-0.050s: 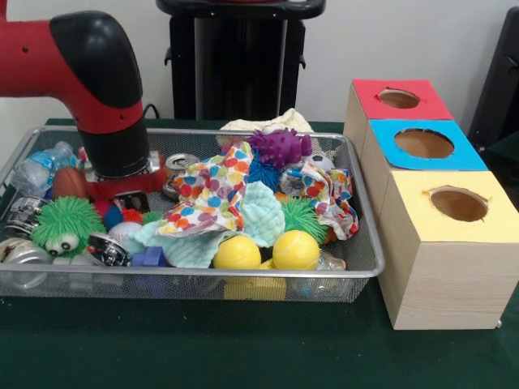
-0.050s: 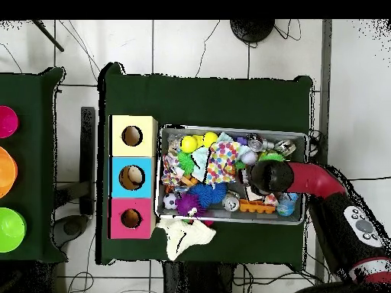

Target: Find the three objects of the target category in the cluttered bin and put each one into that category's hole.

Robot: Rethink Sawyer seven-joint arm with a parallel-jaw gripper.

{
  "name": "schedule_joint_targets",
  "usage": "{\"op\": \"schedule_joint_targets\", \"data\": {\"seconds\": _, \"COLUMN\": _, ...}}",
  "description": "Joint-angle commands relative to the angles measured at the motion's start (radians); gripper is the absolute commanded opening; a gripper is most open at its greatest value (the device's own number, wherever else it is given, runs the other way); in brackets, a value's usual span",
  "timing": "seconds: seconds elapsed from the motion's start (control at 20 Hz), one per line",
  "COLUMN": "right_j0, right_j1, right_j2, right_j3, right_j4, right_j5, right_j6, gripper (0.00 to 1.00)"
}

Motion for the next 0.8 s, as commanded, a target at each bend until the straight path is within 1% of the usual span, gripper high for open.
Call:
{"op": "schedule_joint_targets", "data": {"seconds": 0.05, "right_j0": 0.069, "right_j1": 0.036, "right_j2": 0.091, "right_j3": -0.189, "right_j4": -0.023, "right_j5": 0.089, "right_j6": -0.221, "gripper": 0.00}}
{"op": "schedule_joint_targets", "data": {"seconds": 0.2, "right_j0": 0.084, "right_j1": 0.053, "right_j2": 0.092, "right_j3": -0.194, "right_j4": -0.014, "right_j5": 0.078, "right_j6": -0.198, "gripper": 0.00}}
{"op": "schedule_joint_targets", "data": {"seconds": 0.4, "right_j0": 0.104, "right_j1": 0.064, "right_j2": 0.085, "right_j3": -0.167, "right_j4": -0.016, "right_j5": 0.031, "right_j6": -0.131, "gripper": 0.00}}
{"op": "schedule_joint_targets", "data": {"seconds": 0.55, "right_j0": 0.121, "right_j1": 0.059, "right_j2": 0.072, "right_j3": -0.129, "right_j4": -0.013, "right_j5": -0.006, "right_j6": -0.071, "gripper": 0.00}}
{"op": "schedule_joint_targets", "data": {"seconds": 0.8, "right_j0": 0.156, "right_j1": 0.041, "right_j2": 0.042, "right_j3": -0.043, "right_j4": -0.006, "right_j5": -0.081, "right_j6": 0.050, "gripper": 0.00}}
